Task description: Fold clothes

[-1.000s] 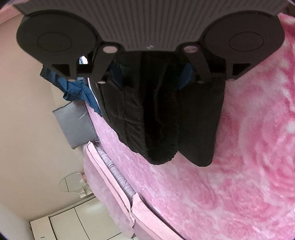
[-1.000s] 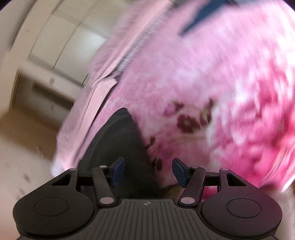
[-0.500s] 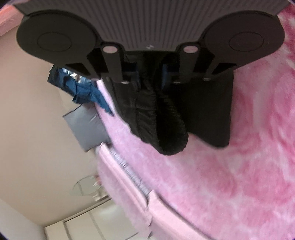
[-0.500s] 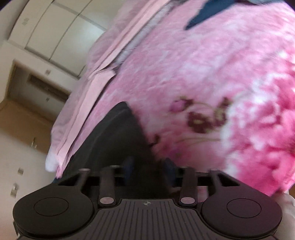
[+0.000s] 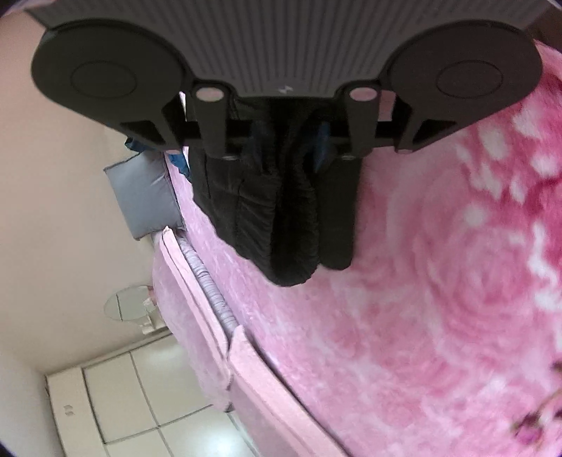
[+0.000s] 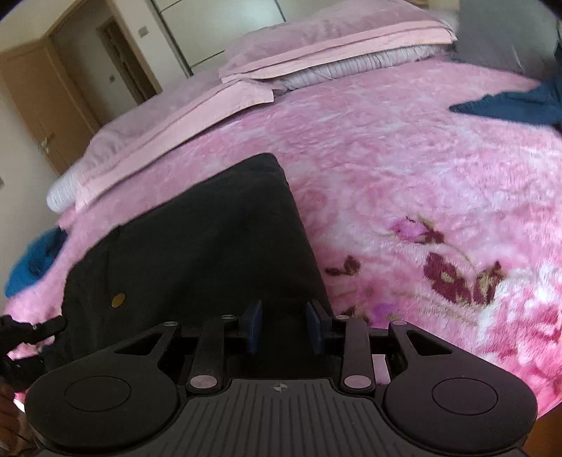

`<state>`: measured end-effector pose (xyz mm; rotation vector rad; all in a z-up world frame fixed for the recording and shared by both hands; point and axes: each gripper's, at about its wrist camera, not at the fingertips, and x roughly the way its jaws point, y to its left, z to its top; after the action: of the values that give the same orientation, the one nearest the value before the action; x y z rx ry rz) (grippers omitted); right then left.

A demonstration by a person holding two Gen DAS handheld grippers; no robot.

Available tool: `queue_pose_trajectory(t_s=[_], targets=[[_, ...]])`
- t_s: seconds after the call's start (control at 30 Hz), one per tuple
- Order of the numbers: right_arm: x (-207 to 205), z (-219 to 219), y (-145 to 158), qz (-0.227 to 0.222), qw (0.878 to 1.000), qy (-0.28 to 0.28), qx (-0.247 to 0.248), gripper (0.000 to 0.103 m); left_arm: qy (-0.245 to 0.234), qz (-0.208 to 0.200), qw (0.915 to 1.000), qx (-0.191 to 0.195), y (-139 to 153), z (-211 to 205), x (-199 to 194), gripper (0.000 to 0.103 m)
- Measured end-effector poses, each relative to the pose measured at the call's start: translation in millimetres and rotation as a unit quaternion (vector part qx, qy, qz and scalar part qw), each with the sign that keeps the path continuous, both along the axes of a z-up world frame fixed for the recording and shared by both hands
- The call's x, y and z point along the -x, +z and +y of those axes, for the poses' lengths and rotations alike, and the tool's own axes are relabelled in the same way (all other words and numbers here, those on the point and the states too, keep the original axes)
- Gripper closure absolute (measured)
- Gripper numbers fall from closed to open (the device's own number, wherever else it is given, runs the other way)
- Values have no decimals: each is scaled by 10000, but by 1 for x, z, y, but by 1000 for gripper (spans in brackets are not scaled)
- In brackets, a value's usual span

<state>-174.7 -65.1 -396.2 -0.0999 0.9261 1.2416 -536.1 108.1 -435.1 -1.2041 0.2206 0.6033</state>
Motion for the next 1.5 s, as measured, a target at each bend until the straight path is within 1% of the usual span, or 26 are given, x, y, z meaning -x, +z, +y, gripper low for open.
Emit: queue_pose_trajectory(t_s=[0.03,0.07,0.13,0.2,0.23,0.27,0.33,0.4,0.47,0.57,0.63,0.7,0.73,0.87,0.93,1.03,1.07,1.13,1.2,1.23,1.27,1.33,1.37,1.43,1.47,1.5], targets=[[-4,-4,-1,151,9998,-42,-82,70,-66,61,10000,-34,2,0,-2,53],[-9,-8,-3,359,9991,-126,-165,70,-166,127,9998,-71,1,-1,-6,52],[-17,-16,-9,755,9962,-287,-318,70,-342,245,9990,-149,-5,-3,-15,52],[-18,-18,-8,926,9941,-421,-386,70,-387,325,9983,-280,-5,-3,-23,62],[-17,-18,-8,890,9943,-433,-387,70,-375,288,9983,-339,-1,-3,-21,75],[-15,-17,-6,822,9951,-403,-373,70,-362,250,9982,-397,3,-2,-20,83],[-12,-15,-2,715,9963,-336,-347,70,-326,160,9974,-622,17,-6,-13,89],[-8,-12,0,615,9972,-249,-336,70,-309,99,9959,-840,28,-13,-3,91],[-4,-8,1,499,9981,-152,-337,70,-226,120,9958,-883,29,-18,5,91],[3,-2,2,315,9990,-7,-332,70,-24,308,9978,-580,0,-16,7,90],[10,4,0,28,9997,77,-229,70,114,31,9995,-286,-15,-9,11,88],[15,9,-3,-200,9995,161,-166,70,98,102,9994,-301,-13,-7,9,87],[14,9,-3,-205,9995,173,-172,70,72,290,9985,-466,-5,-10,7,86],[6,-12,4,-56,9987,-28,-512,70,24,1124,9859,-1242,35,-27,0,86],[8,-33,11,-260,9971,-166,-692,70,103,1429,9751,-1692,57,-44,-2,86],[19,-50,15,-603,9953,-87,-753,70,-140,1426,9657,-2164,80,-70,-12,86],[25,-52,14,-675,9950,11,-742,70,-301,1401,9640,-2242,82,-78,-19,86],[35,-55,12,-819,9938,206,-722,70,-582,1707,9536,-2410,75,-91,-38,86],[48,-49,4,-1094,9917,364,-578,70,-642,2408,9339,-2563,52,-93,-59,92],[54,-41,-2,-1305,9890,453,-521,70,-607,2593,9247,-2719,41,-93,-65,93],[59,-34,-7,-1505,9861,534,-463,70,-529,2577,9239,-2777,35,-90,-66,93],[64,-21,-8,-1685,9838,529,-308,70,-442,2571,9291,-2622,35,-83,-68,94],[65,-14,-9,-1761,9827,524,-232,70,-428,2630,9283,-2594,39,-82,-68,96],[64,-23,0,-1599,9857,449,-295,70,-347,2828,9201,-2688,51,-88,-67,96],[63,-31,5,-1508,9869,402,-396,70,-326,2812,9187,-2754,57,-93,-63,95],[62,-39,9,-1426,9879,361,-485,70,-325,2739,9210,-2749,60,-97,-59,94]])
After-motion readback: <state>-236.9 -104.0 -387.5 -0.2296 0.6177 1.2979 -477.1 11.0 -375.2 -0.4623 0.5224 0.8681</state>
